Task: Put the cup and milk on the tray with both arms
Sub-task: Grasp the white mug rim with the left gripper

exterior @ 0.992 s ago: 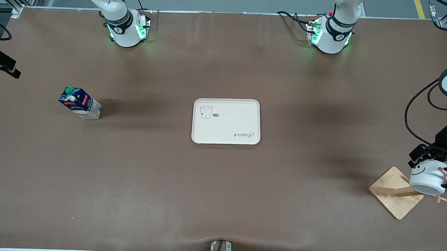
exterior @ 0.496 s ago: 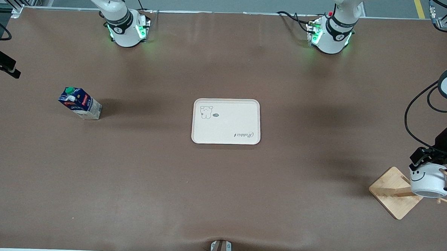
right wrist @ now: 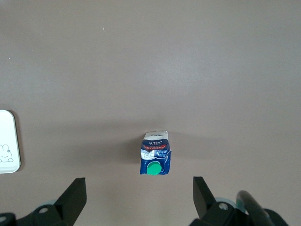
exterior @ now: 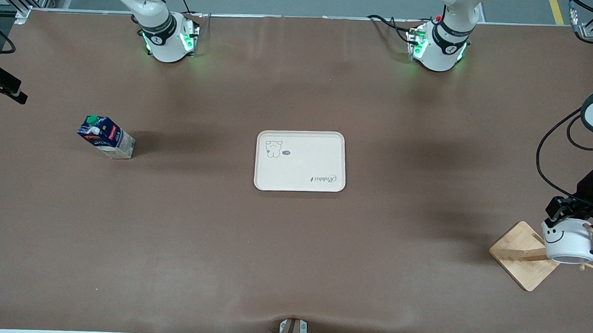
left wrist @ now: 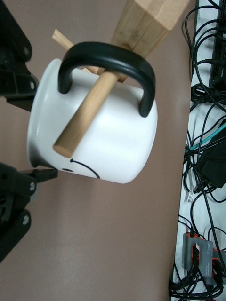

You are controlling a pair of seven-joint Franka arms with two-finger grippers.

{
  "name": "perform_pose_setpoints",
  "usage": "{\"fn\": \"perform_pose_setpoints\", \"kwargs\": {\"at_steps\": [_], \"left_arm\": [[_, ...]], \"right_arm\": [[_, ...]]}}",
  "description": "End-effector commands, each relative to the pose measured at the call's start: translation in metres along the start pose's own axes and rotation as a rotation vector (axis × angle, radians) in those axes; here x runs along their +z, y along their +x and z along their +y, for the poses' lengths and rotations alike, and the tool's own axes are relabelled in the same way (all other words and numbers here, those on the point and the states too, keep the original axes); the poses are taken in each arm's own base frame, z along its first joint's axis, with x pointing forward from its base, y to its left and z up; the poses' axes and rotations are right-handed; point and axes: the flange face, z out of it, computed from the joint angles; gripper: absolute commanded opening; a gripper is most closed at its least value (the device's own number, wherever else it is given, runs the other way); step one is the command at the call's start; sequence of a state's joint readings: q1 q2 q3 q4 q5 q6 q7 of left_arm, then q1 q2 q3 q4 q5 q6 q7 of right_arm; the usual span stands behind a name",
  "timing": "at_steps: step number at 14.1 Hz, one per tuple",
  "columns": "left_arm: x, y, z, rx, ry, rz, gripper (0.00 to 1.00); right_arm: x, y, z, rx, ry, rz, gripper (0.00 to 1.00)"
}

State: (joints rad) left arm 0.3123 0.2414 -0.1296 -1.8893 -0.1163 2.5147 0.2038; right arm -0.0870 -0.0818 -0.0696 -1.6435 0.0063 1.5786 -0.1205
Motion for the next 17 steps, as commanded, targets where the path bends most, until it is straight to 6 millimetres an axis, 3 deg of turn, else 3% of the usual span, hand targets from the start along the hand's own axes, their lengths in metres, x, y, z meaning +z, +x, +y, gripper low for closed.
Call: {"fn": "perform_pose_setpoints", "kwargs": {"at_steps": [1, 7, 10, 17], "left_arm": [[0.0, 0.004, 0.0, 0.022, -0.008, 0.009, 0.45], [0.001, 0.002, 0.002, 0.025, -0.012, -0.011, 0.22], [0.001, 0.002, 0.008, 0.033, -0.024, -0.047, 0.0], [-0.001, 0.004, 0.012, 0.04, -0.03, -0.061, 0.0]], "right_arm": [[-0.005, -0.001, 0.003, 0.011, 0.003, 0.001, 1.0], [-0.005, -0.001, 0.003, 0.011, 0.003, 0.001, 1.0], [-0.005, -0.001, 0.003, 0.011, 0.003, 0.001, 1.0], [-0.005, -0.001, 0.003, 0.011, 0.003, 0.001, 1.0]]}}
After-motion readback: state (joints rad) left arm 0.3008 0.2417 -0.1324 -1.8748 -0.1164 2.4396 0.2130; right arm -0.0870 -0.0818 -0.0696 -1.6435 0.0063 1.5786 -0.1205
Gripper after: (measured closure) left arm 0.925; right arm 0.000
